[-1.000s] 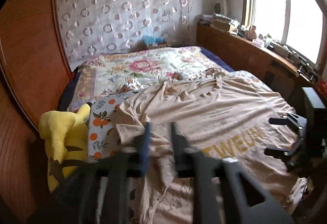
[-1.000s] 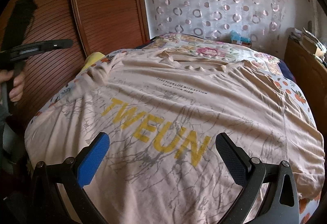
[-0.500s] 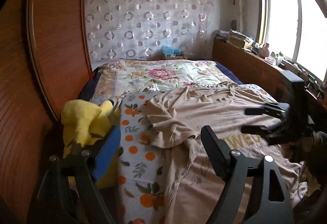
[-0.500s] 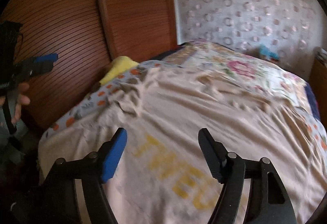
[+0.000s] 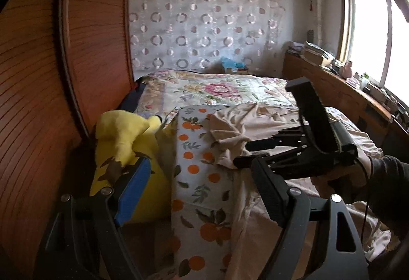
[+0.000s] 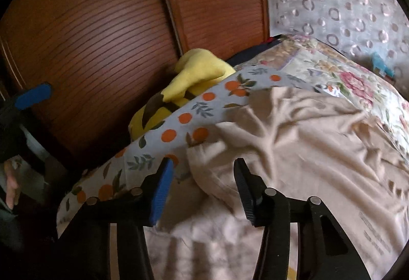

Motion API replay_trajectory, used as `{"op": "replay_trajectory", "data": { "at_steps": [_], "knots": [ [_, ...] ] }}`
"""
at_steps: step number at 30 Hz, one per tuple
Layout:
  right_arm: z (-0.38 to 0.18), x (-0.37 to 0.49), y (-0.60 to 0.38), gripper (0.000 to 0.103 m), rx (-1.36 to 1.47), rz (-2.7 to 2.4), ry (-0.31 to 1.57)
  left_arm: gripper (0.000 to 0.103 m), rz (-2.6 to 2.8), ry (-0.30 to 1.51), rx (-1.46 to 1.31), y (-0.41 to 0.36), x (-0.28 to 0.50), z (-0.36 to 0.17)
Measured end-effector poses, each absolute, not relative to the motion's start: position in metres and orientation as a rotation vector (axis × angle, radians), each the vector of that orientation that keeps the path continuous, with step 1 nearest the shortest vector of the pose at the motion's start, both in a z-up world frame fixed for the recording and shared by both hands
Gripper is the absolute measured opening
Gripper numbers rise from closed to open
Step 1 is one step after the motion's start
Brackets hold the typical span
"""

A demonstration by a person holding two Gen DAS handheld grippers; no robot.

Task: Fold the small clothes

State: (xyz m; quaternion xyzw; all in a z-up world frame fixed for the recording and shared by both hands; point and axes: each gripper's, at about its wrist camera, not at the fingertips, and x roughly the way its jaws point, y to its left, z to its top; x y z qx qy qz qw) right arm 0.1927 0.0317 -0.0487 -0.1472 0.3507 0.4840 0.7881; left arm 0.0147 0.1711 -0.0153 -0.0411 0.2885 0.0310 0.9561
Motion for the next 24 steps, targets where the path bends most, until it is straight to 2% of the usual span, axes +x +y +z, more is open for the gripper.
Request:
{"op": "replay_trajectory", "data": {
  "at_steps": [6, 8, 9, 10, 11, 19, 24],
  "knots": [
    [-0.064, 0.201, 0.066, 0.040, -0.438, 1.027, 0.778, 0.081, 0.073, 0.601, -0.106, 0.178, 0.013, -0.023],
    [-0.066, 0.202, 0.076, 0.024, -0.477, 1.003, 0.783, 0.081, 0.073, 0.602, -0.106, 0.179, 0.012, -0.025],
    [-0.068, 0.204, 0.078, 0.020, -0.489, 0.990, 0.774, 0.081, 0.072, 0.603, -0.108, 0.180, 0.012, -0.025],
    [-0.067, 0.204, 0.077, 0.009, -0.486, 0.989, 0.777, 0.081, 0.069, 0.603, -0.111, 0.180, 0.012, -0.026],
    [-0.066, 0.206, 0.076, 0.005, -0.472, 0.991, 0.772, 0.081, 0.064, 0.605, -0.112, 0.180, 0.013, -0.026],
    [-0.004, 0.218, 0.022, 0.004, -0.301, 0.910, 0.614, 0.081, 0.036, 0.624, -0.111, 0.166, 0.019, -0.036],
    [-0.003, 0.246, -0.019, 0.004, -0.249, 0.778, 0.615, 0.081, 0.008, 0.632, -0.109, 0.153, 0.025, -0.039]
  ]
}}
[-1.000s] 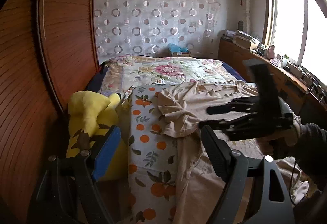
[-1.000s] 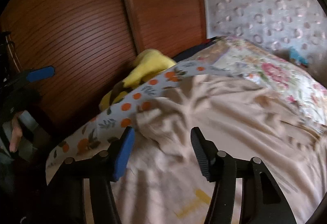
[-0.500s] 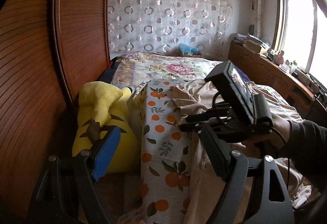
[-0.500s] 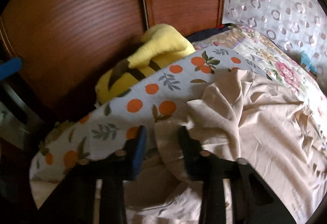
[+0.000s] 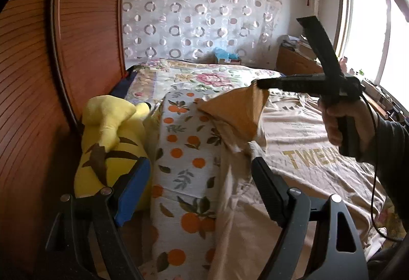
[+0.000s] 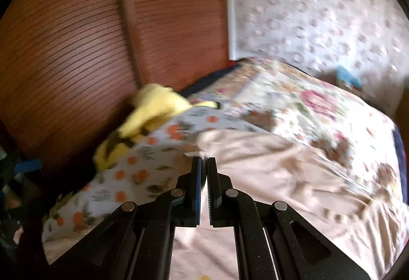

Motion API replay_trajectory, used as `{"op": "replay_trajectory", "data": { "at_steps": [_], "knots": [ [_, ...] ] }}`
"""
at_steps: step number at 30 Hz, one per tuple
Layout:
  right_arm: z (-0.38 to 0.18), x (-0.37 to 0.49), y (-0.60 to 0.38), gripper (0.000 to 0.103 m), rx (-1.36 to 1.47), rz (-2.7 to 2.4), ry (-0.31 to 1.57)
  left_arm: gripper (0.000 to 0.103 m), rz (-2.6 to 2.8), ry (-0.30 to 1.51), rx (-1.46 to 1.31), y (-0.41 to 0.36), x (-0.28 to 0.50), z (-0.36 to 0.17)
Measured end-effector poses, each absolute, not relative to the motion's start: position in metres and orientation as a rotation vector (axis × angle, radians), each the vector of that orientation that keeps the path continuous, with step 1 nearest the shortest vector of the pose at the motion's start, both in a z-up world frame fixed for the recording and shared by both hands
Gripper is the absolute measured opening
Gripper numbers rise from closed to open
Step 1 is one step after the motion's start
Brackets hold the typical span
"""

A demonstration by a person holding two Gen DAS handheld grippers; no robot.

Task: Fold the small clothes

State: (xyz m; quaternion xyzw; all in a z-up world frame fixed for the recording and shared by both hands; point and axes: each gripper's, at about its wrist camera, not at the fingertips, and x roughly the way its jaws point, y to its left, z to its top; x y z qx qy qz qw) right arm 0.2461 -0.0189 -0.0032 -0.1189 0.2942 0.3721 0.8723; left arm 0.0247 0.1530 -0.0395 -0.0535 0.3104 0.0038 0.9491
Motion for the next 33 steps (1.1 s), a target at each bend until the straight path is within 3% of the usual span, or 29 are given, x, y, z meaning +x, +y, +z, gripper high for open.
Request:
{"op": "replay_trajectory", "data": {
  "at_steps": [9, 10, 12, 13, 15, 22, 23, 25, 30, 33],
  "knots": [
    [-0.025, 0.276, -0.047, 0.004, -0.179, 0.596, 0.681, 0.081, -0.026, 0.648, -0.101, 0.135, 0.031, -0.045],
    [-0.027, 0.277, -0.042, 0.008, -0.164, 0.613, 0.687, 0.081, -0.027, 0.650, -0.101, 0.135, 0.033, -0.045],
    [-0.034, 0.276, -0.032, 0.026, -0.161, 0.633, 0.704, 0.081, -0.034, 0.657, -0.103, 0.133, 0.034, -0.047],
    [-0.035, 0.284, -0.031, 0.042, -0.151, 0.657, 0.714, 0.081, -0.035, 0.659, -0.103, 0.132, 0.034, -0.048],
    [-0.045, 0.286, -0.022, 0.048, -0.157, 0.684, 0.741, 0.081, -0.041, 0.664, -0.106, 0.130, 0.035, -0.050],
    [-0.080, 0.313, -0.007, 0.044, -0.246, 0.708, 0.789, 0.081, -0.055, 0.683, -0.103, 0.125, 0.037, -0.055],
    [-0.080, 0.313, -0.007, 0.026, -0.252, 0.713, 0.785, 0.081, -0.056, 0.685, -0.105, 0.124, 0.036, -0.056],
    [-0.078, 0.312, -0.007, 0.005, -0.262, 0.740, 0.775, 0.081, -0.055, 0.687, -0.109, 0.124, 0.036, -0.058],
    [-0.046, 0.291, -0.027, 0.004, -0.239, 0.752, 0.630, 0.081, -0.055, 0.694, -0.118, 0.124, 0.035, -0.061],
    [-0.045, 0.294, -0.043, 0.004, -0.223, 0.668, 0.644, 0.081, -0.056, 0.696, -0.119, 0.124, 0.034, -0.062]
  ]
}}
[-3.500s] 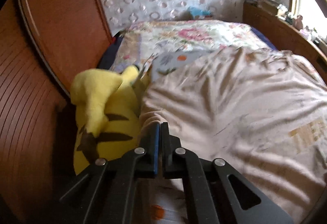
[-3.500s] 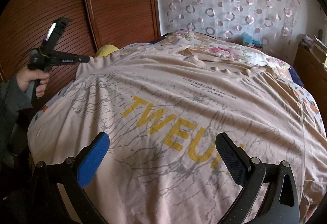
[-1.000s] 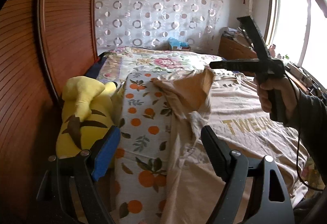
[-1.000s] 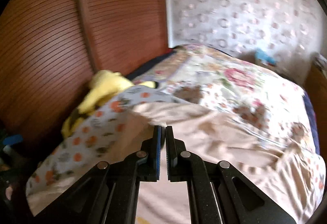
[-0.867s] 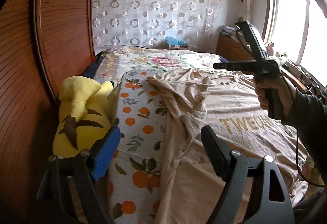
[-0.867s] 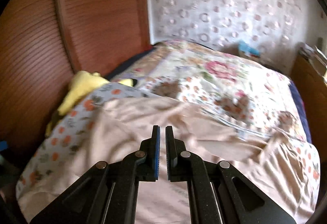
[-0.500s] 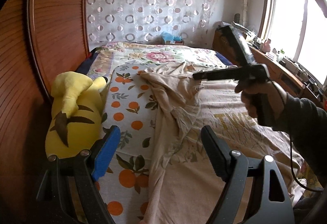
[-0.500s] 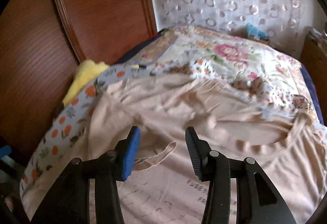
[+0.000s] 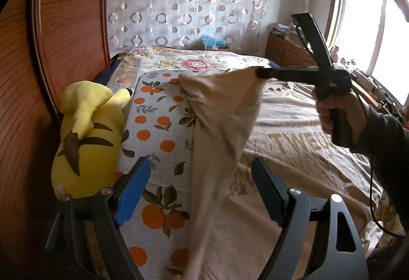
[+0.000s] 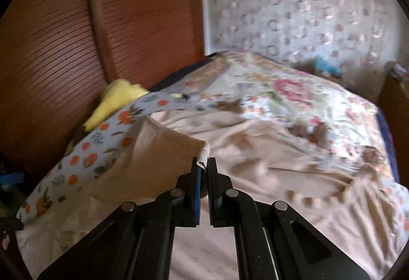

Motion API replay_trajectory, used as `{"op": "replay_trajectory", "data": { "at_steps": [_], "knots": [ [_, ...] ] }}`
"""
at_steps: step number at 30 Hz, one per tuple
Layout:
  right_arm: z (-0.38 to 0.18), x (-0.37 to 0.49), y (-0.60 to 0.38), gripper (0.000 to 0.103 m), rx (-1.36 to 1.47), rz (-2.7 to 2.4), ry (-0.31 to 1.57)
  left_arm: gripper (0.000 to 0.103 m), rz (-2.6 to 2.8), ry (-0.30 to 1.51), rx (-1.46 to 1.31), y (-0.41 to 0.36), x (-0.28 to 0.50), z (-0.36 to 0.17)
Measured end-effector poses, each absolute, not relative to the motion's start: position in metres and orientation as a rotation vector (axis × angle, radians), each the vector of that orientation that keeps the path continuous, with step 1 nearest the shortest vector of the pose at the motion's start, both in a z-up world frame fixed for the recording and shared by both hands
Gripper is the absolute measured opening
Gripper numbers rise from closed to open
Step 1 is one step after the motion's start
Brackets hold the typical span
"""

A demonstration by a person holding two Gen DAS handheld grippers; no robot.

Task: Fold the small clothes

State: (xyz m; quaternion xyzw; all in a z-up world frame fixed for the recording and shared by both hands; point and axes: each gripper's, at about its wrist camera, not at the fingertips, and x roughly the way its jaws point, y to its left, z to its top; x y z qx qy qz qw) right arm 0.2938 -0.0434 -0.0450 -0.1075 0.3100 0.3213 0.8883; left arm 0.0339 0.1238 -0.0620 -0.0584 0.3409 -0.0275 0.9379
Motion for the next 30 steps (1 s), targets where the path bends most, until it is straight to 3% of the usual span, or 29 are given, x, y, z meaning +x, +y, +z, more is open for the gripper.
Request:
{"op": "replay_trajectory", "data": {
  "at_steps": [3, 4, 7, 10, 30],
  "knots": [
    [-0.056, 0.303, -0.062, 0.004, -0.151, 0.647, 0.731, 0.081, -0.060, 0.700, -0.115, 0.122, 0.035, -0.063],
    [-0.060, 0.304, -0.062, 0.011, -0.160, 0.640, 0.752, 0.081, -0.059, 0.701, -0.114, 0.122, 0.035, -0.063],
    [-0.069, 0.304, -0.068, 0.043, -0.200, 0.612, 0.749, 0.081, -0.068, 0.703, -0.118, 0.118, 0.039, -0.063],
    [-0.071, 0.302, -0.078, 0.055, -0.200, 0.604, 0.754, 0.081, -0.080, 0.704, -0.111, 0.113, 0.042, -0.063],
    [-0.068, 0.176, -0.230, 0.055, -0.307, 0.488, 0.768, 0.081, -0.163, 0.791, -0.100, 0.072, 0.097, -0.077]
  ]
}}
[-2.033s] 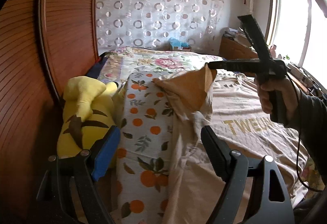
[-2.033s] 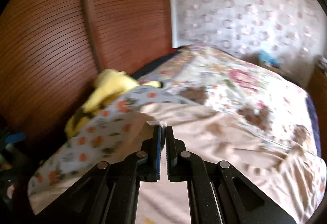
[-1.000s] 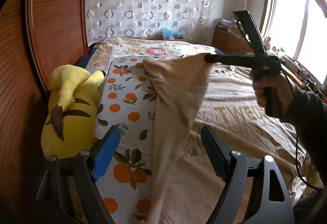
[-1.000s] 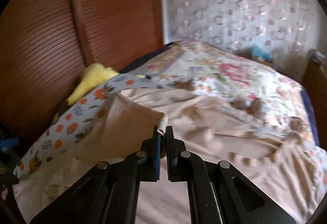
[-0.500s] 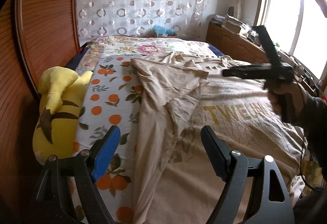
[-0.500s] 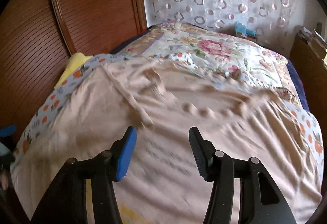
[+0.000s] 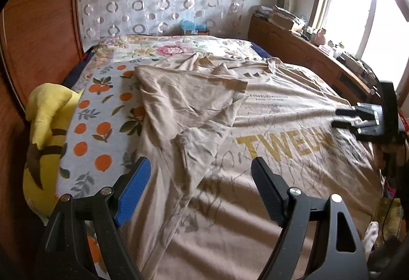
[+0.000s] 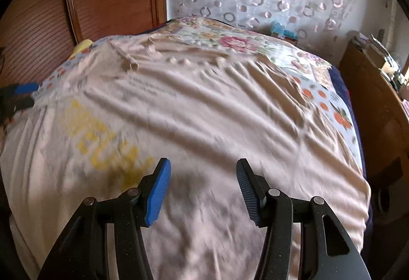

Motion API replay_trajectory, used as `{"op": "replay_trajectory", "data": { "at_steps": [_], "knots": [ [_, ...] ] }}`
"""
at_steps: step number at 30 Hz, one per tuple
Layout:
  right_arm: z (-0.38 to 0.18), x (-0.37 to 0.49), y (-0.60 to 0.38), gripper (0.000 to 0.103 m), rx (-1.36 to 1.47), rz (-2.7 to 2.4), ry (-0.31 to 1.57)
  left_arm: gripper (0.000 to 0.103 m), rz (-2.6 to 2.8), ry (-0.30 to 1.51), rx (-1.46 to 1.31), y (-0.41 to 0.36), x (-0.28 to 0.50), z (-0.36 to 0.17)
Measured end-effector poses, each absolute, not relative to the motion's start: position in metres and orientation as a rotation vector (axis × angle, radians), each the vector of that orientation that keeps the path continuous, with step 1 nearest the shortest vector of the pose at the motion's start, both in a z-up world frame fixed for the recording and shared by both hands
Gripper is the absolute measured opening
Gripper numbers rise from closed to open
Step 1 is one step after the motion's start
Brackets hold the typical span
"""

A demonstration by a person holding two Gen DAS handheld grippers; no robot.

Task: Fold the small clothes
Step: 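Open the left tool and smooth the folded side flat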

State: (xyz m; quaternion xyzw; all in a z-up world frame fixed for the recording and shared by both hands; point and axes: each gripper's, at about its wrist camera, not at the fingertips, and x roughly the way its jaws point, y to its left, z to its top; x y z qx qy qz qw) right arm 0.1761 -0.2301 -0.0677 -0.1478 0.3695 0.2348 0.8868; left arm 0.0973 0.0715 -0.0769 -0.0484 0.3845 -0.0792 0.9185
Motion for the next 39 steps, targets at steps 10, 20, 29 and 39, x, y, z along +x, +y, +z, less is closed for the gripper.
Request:
{"op": "replay_trajectory", "data": {
  "at_steps": [10, 20, 29, 39],
  "knots": [
    [-0.076, 0.161, -0.255, 0.056, -0.255, 0.494, 0.776, 0.056, -0.202, 0.841, -0.117, 0.069, 0.129, -0.081],
    [-0.078, 0.173, -0.257, 0.058, -0.250, 0.491, 0.777, 0.039, -0.153, 0.895, -0.133, 0.075, 0.145, -0.096],
    [-0.078, 0.174, -0.257, 0.059, -0.249, 0.492, 0.778, 0.023, -0.180, 0.879, -0.113, 0.068, 0.135, -0.093],
    [-0.078, 0.174, -0.258, 0.060, -0.250, 0.492, 0.778, 0.023, -0.304, 0.883, -0.060, 0.028, 0.110, -0.081]
  ]
}}
